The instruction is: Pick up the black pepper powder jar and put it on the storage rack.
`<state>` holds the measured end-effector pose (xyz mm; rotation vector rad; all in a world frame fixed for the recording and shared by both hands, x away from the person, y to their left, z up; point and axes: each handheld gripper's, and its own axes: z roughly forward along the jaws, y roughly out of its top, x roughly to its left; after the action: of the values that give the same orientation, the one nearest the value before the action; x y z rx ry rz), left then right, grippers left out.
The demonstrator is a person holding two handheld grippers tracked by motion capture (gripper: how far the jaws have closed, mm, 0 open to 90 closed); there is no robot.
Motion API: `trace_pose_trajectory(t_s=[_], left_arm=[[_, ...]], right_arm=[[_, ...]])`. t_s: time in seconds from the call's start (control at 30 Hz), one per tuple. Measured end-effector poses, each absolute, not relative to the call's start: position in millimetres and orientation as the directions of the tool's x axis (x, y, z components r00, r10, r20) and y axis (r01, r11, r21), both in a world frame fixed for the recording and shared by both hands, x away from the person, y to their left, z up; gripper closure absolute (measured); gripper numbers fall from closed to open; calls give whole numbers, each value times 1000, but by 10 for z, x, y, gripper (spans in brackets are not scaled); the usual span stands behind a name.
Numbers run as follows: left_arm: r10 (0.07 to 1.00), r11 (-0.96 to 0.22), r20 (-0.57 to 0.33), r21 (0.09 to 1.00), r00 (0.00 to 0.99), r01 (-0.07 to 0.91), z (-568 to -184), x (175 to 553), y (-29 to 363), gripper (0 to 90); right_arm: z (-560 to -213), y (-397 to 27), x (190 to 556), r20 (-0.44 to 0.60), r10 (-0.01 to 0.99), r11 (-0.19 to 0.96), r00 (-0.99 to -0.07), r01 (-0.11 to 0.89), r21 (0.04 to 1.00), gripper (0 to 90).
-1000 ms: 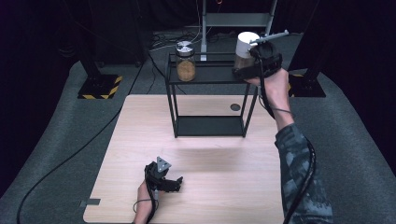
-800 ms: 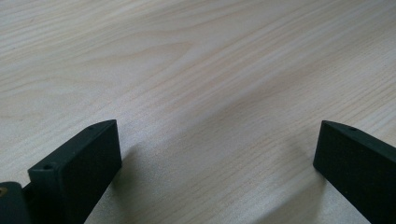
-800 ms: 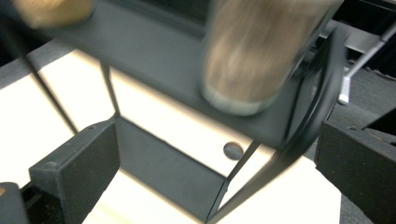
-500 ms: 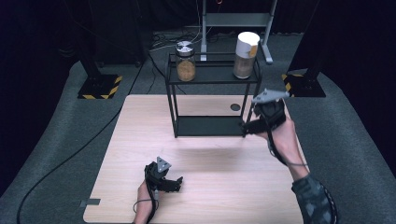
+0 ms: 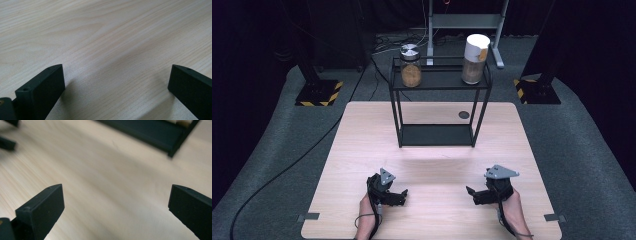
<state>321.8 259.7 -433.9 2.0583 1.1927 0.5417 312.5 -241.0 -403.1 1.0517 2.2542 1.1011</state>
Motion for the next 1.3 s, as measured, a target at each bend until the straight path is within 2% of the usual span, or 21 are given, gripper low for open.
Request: trace_pose_trajectory(t_s=[0.13,0.27,0.6,0.8,0.87,1.1,1.3], left_arm=[[871,-339,9,735,491,588,-4338,3226,2604,4],[872,-335,3,734,490,591,-4337,3234,2609,4],[879,-325,2,734,476,597,-4338,3232,2595,3],[887,-317,4,734,463,601,-4338,3218,2576,4],[887,-316,3,734,462,601,-4338,3218,2576,4],[887,-316,3,734,462,601,-4339,3218,2575,4],[887,-318,8,736,461,598,-4342,3208,2566,4]], right_arm=[[-4244,-2508,3066,5,802,367,-598,500,785,0],[-4359,-2565,3003,26,810,343,-585,510,789,0],[-4391,-2589,2989,37,813,329,-581,511,794,0],[-4376,-2511,2969,-1,816,360,-578,507,784,0],[-4375,-2521,2981,5,815,357,-580,510,783,0],[-4462,-2730,2957,105,820,242,-563,507,827,0],[-4450,-2690,2953,84,821,262,-565,503,823,0]])
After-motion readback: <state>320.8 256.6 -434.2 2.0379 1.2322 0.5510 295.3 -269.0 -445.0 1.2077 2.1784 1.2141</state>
